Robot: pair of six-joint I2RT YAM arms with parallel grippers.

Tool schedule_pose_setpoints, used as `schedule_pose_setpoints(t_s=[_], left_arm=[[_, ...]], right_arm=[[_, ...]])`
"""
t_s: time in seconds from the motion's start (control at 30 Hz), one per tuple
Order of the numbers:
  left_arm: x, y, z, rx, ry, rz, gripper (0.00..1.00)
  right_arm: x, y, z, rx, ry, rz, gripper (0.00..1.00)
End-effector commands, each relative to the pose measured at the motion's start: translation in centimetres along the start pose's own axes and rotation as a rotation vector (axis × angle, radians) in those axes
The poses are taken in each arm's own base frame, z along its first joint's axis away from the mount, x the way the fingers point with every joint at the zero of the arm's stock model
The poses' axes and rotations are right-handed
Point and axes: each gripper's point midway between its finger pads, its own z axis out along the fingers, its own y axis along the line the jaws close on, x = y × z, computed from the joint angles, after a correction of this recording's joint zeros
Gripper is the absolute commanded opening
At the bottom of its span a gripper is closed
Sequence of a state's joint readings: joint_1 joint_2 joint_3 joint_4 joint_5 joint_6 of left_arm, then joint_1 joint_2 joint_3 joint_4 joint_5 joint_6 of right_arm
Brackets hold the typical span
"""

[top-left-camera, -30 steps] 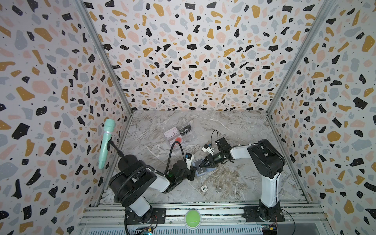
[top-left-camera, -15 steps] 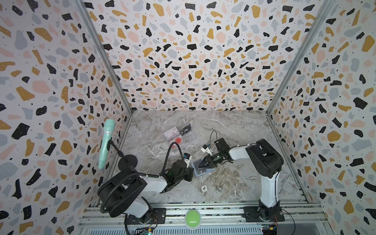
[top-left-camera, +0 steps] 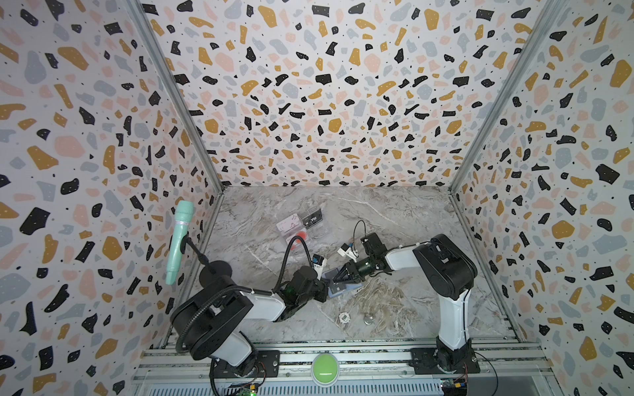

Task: Take the credit cards out of the card holder
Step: Take out the credit card from the card slot.

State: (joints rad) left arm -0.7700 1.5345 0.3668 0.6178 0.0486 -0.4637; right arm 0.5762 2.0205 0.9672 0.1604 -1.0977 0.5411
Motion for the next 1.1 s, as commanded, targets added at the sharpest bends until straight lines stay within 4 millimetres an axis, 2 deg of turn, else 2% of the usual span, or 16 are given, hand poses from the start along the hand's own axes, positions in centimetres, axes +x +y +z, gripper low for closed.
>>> schedule_pose_setpoints(t_s=[0.0, 0.13, 0.27, 0.57, 0.77, 0.93, 1.07], left_arm=[[-0.6, -0.6, 0.2, 0.038, -0.038, 0.001, 0.04], [0.1, -0.1, -0.1, 0.020, -0.032, -0.006, 0.04], [1.5, 0.8, -0.3, -0.008, 0.002, -0.008, 0.04], [4.2, 2.3, -0.5, -0.051, 0.064, -0.012, 0.04], [4.4, 2.4, -0.3, -0.059, 0.072, -0.014, 0.04], [4.1, 2.4, -0.3, -0.061, 0.072, -0.016, 0.04], [2.8, 1.6, -0.6, -0.043, 0.050, -0.015, 0.04]], right_arm=[[0.5, -0.1, 0.2, -0.001, 0.009, 0.005, 0.32], [0.4, 0.3, 0.1, -0.008, 0.006, -0.003, 0.32], [0.0, 0.9, -0.1, -0.021, -0.001, -0.021, 0.31], [-1.3, 3.4, -1.8, -0.086, -0.035, -0.068, 0.26], [-1.5, 4.1, -2.3, -0.109, -0.035, -0.084, 0.25], [-1.5, 3.2, -2.6, -0.084, -0.044, -0.072, 0.25], [-1.3, 2.1, -2.2, -0.055, -0.038, -0.054, 0.24]])
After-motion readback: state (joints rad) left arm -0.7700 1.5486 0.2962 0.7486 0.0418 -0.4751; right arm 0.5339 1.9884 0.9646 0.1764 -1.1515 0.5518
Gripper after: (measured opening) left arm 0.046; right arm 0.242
